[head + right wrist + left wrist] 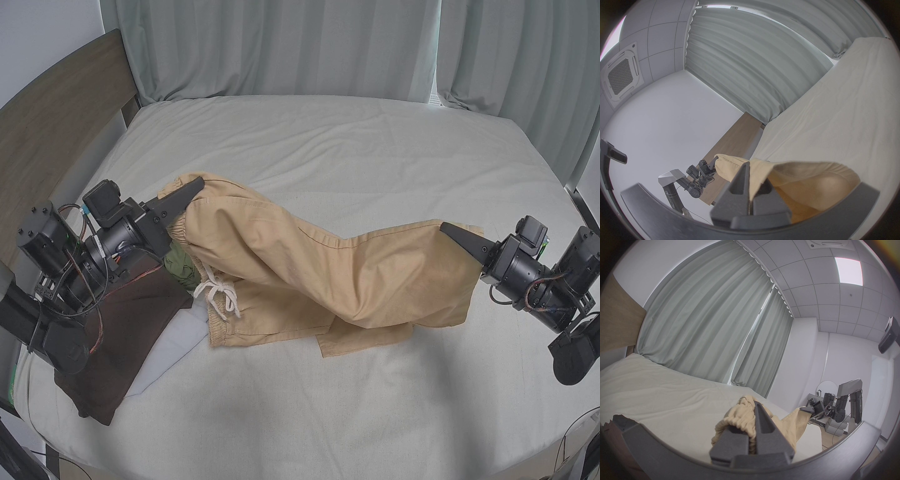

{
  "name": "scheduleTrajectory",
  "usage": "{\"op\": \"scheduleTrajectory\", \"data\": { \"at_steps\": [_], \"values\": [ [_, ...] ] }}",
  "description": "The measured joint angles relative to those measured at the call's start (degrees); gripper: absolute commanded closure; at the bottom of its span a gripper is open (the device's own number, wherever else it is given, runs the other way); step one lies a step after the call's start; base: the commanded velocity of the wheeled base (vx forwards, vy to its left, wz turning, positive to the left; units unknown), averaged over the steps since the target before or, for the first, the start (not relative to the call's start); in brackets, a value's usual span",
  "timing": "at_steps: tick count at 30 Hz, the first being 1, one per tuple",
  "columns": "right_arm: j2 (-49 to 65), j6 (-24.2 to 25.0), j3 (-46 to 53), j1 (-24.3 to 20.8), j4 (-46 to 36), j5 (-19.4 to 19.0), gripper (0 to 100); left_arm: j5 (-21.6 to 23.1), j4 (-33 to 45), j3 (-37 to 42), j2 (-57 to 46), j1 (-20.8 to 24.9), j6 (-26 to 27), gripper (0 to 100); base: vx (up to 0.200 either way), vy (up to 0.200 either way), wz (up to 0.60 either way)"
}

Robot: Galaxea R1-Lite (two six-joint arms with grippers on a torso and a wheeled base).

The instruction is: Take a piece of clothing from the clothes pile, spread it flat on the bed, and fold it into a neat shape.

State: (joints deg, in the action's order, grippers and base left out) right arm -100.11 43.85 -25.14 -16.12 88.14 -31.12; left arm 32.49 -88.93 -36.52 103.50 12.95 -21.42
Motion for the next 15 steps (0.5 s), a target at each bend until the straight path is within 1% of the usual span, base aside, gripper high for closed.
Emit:
{"op": "scheduleTrajectory", "data": {
  "at_steps": [15],
  "values": [
    [2.7,0.1,-0.9,0.4,0.0,0.0,100,0.1,0.1,0.0,-1.9,0.0,-0.8,100,0.0,0.0,0.0]
  ]
}}
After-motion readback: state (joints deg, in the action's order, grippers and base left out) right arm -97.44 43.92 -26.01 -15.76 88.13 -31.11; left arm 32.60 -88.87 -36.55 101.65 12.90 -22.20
